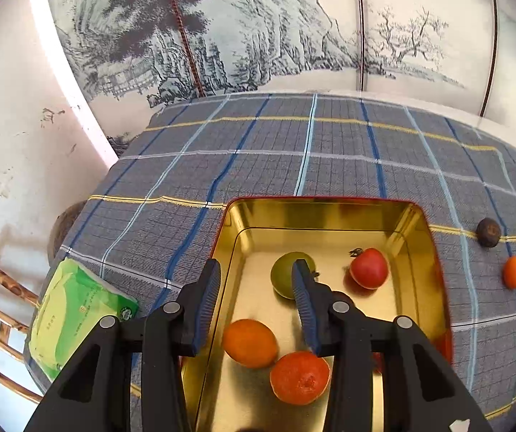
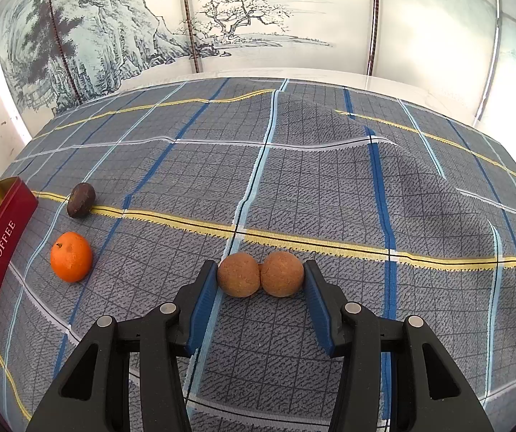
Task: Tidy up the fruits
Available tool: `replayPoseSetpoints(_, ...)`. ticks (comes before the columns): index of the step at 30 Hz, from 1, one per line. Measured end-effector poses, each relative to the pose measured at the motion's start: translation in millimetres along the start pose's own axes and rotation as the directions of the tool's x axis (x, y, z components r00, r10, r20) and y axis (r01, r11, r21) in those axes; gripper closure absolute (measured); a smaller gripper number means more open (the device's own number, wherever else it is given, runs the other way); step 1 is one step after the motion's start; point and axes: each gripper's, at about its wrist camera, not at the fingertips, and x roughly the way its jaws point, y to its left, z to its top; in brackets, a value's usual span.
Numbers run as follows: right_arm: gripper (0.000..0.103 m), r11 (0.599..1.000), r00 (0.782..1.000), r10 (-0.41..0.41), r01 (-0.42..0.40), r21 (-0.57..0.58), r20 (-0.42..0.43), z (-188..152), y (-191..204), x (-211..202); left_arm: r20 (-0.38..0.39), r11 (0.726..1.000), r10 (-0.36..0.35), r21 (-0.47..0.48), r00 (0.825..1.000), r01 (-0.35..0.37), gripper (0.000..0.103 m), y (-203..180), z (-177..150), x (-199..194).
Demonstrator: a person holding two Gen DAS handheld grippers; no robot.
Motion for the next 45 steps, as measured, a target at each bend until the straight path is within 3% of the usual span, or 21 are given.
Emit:
replayPoseSetpoints(7,0.054,1.000,1.000,-0.001,0.001,0.000,0.000,0,0,0,0.105,0.999,0.043,0.014,0.994,-0.044,0.047,-19,-26,-44)
replayPoseSetpoints(10,0.054,1.000,1.000,0.000,0.000,0.000,0.001,0,0,0,0.138,0.999,0.049,-0.002,0.989,-0.049,0.043,-26,-41,-65)
replayPoseSetpoints(13,0.054,1.000,1.000,-0.006,0.006,-0.003,0.000,0,0,0,0.152,0.998,0.055,-0.048,0.987,-0.049,0.033,-27,-50,-81)
replayPoseSetpoints(18,0.054,0.999,1.000,-0.027,0.027,-0.022,0.001,-1,4,-2,0.145,0.993,0.004,-0.114,0.989,0.013,0.032,-20,-58,-99)
replayPoseSetpoints(25,0.054,0.999,1.000,0.006,-0.006,-0.052,0.008,-17,26,-24,0.174,0.995,0.018,-0.102,0.985,0.000,0.025,-17,-65,-118)
replayPoseSetpoints(34,0.054,0.976,0.983,0.180,-0.175,-0.133,0.029,-16,93,-69,0.174,0.995,0.018,-0.102,0.985,0.000,0.023,-12,-78,-122)
replayPoseSetpoints(45,0.054,0.873,0.916,0.401,-0.383,-0.303,0.000,-23,212,-112,0.146,0.989,0.034,-0.148,0.989,-0.012,0.019,17,-99,-119)
